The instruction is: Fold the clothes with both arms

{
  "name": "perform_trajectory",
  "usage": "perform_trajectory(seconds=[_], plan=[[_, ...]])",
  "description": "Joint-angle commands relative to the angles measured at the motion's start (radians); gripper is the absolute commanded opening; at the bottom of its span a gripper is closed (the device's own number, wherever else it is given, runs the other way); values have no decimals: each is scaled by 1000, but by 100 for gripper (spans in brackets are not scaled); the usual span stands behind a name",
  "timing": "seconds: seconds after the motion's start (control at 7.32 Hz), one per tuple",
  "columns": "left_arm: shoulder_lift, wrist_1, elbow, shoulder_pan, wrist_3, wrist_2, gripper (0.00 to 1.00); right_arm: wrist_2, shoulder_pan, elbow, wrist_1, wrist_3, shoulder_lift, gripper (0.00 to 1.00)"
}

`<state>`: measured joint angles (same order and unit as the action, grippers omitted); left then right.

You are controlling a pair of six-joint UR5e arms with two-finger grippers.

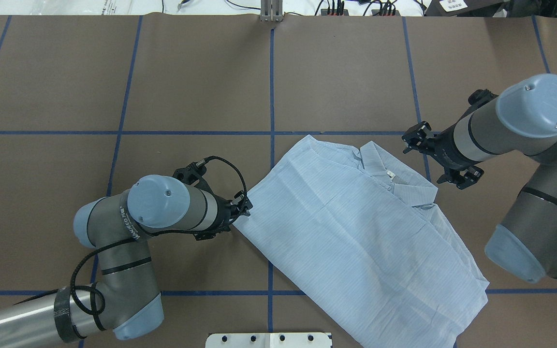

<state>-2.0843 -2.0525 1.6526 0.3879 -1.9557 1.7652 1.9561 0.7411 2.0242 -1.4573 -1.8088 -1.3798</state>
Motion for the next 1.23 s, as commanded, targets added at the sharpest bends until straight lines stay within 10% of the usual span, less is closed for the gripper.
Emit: perform_trajectory(seconds=[0.0, 0.14, 0.68, 1.09], plan=[[-3, 3, -13, 0, -2, -9, 35, 0, 0, -10, 0, 0, 1, 100], [-2, 3, -13, 6, 0, -10, 0, 0, 0, -10, 0, 0, 1, 100], [-41, 16, -72, 151, 214, -76, 0, 1, 0, -10, 0, -1, 1, 100], [-306, -246, -577, 339, 332, -78, 0, 0, -2, -13, 0, -1, 1, 100]])
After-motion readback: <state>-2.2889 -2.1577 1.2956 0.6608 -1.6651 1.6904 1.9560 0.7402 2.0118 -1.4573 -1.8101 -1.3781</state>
